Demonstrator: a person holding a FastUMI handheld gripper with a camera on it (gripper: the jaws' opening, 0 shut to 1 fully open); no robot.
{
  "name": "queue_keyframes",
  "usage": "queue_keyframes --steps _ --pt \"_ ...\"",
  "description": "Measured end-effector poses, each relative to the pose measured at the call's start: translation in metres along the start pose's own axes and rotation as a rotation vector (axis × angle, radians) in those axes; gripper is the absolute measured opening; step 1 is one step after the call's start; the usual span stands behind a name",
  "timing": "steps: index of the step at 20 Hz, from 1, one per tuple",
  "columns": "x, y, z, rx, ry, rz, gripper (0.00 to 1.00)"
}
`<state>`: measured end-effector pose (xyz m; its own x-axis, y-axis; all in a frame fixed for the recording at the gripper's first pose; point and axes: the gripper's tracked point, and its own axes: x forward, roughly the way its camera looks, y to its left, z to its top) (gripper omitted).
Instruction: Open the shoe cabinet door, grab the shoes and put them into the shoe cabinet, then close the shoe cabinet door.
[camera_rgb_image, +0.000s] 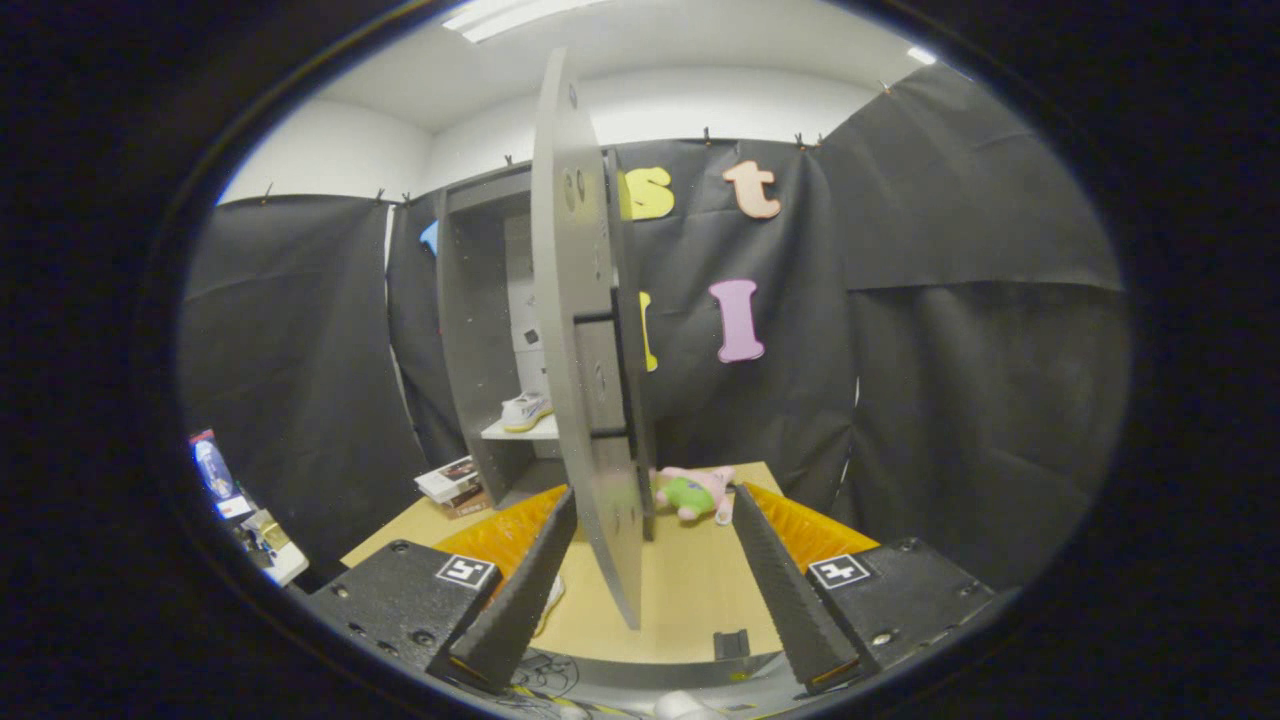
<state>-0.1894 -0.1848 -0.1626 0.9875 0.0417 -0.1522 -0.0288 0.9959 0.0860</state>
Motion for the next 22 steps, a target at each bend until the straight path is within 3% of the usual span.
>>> queue_keyframes --steps 8,15,22 --pt "0.028 0.070 -0.105 -0.048 0.110 0.031 0.99" --pt "0.103 0.174 -0.202 -0.085 0.215 0.121 0.99" --pt "0.184 0.242 -0.303 -0.061 0.390 0.165 0.99"
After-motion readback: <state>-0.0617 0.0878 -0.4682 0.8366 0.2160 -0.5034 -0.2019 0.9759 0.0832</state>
